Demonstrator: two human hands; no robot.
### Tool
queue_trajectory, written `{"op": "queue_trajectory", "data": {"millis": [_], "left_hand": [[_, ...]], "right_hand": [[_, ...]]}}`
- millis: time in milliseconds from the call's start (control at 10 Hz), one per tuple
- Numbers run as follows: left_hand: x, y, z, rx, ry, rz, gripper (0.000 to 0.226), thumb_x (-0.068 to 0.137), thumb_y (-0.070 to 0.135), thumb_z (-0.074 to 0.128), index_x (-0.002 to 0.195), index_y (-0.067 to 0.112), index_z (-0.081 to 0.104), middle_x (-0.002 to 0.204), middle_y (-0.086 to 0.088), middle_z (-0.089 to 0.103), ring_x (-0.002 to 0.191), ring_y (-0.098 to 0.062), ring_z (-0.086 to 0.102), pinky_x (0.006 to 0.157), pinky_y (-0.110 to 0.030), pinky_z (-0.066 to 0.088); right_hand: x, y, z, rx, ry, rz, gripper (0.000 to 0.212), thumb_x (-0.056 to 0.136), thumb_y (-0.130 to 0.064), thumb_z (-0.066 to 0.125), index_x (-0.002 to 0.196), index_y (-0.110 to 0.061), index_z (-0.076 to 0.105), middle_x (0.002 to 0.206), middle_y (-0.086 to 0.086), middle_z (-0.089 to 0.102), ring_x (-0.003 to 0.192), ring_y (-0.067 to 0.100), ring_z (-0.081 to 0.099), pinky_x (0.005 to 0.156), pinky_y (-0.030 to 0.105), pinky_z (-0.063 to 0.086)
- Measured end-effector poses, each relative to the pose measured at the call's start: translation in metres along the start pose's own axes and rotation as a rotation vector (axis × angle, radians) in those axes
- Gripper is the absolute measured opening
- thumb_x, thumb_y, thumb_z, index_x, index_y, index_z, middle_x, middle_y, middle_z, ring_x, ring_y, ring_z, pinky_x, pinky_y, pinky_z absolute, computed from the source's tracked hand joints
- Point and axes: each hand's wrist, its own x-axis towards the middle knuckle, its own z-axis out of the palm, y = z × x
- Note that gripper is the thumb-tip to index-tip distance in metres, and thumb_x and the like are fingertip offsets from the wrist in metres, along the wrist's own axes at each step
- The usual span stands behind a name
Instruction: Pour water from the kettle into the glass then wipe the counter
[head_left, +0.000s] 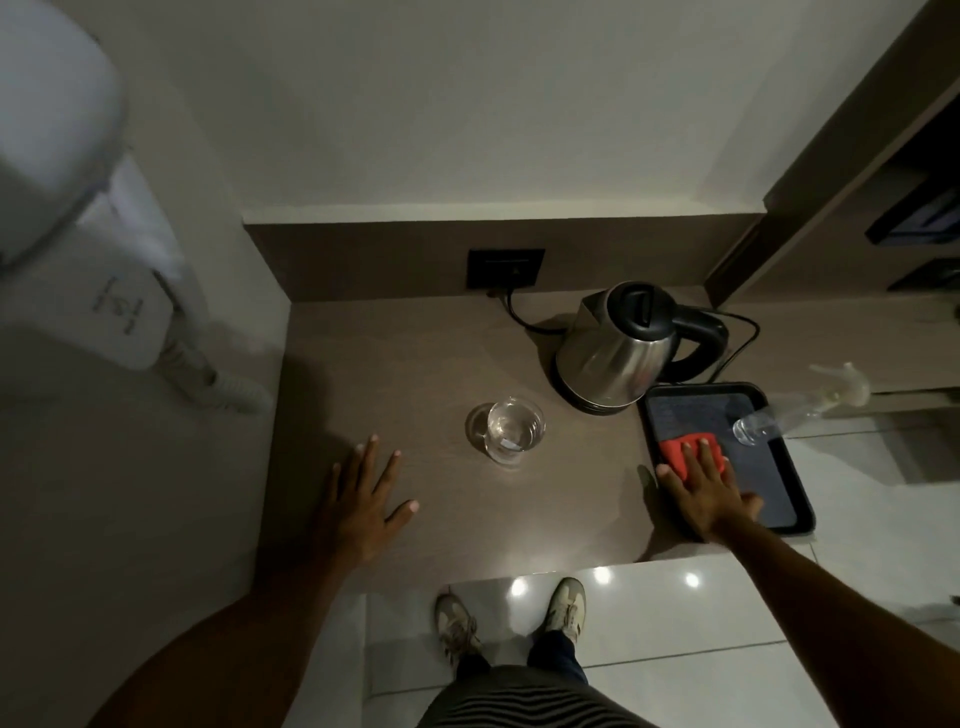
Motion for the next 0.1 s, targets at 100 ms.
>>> {"op": "queue_trajectory", "data": {"millis": [100], "left_hand": [[-0.0032,0.0118,-0.0173,-0.054,-0.019,0.007,0.083,0.088,0.073,0.024,0.153,0.029,-0.003,0.165,-0.009,-0.010,0.151,-0.031,-0.005,0.121,-0.053,0.009]], "right_hand": [[-0.0161,-0.0146,-0.0105,0.009,0.210,-0.097,0.086,0.084,-0.078,0.018,0.155,-0.031,0.009,0.166,0.000,0.000,0.150,0.032,0.003,0.113,0.066,0.008]]}}
